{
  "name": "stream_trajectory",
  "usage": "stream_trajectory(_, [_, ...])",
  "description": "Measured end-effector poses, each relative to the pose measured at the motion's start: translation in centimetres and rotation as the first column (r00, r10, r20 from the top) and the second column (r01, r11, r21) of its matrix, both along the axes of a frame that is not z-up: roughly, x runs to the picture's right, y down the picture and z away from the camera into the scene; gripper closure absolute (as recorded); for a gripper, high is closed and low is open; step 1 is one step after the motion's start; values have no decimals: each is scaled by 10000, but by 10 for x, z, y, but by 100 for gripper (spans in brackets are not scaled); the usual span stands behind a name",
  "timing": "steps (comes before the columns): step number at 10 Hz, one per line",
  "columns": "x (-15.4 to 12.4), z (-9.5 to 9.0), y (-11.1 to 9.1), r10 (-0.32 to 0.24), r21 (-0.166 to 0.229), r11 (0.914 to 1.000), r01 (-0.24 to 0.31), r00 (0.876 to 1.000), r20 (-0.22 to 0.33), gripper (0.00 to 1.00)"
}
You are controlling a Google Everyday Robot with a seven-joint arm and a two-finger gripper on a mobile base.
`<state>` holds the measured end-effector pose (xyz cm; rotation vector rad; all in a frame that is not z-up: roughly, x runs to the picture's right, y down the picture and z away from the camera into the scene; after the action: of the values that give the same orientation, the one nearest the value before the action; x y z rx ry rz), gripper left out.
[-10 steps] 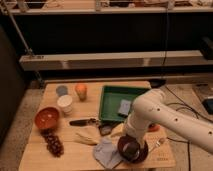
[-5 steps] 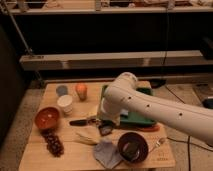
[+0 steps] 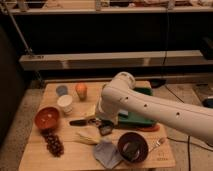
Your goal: Place banana in red bowl
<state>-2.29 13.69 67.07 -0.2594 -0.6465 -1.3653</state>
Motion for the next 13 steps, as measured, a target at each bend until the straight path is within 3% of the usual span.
stream_trajectory(2, [-11,-4,14,-1193,289,9927,1169,9875,1031,20])
stream_trajectory(3, [-23,-8,28,-2433,660,9698,2349,9509,1912,20])
stream_trajectory(4, [-34,-11,41,-3404,1003,9403,3253,9052,2546,20])
stream_trajectory(5, [-40,-11,50,-3900,1197,9208,3712,8769,2808,20])
stream_trajectory(6, [-62,-13,72,-4893,1618,8719,4622,8074,3298,20])
stream_trajectory(7, [-71,-9,81,-5203,1754,8534,4908,7818,3436,20])
stream_trajectory(9, [-78,8,90,-5441,1885,8384,5115,7649,3447,20])
stream_trajectory(10, [-86,17,93,-5492,1963,8352,5138,7592,3493,20])
stream_trajectory(13, [-91,25,92,-5474,2074,8367,5069,7622,3454,20])
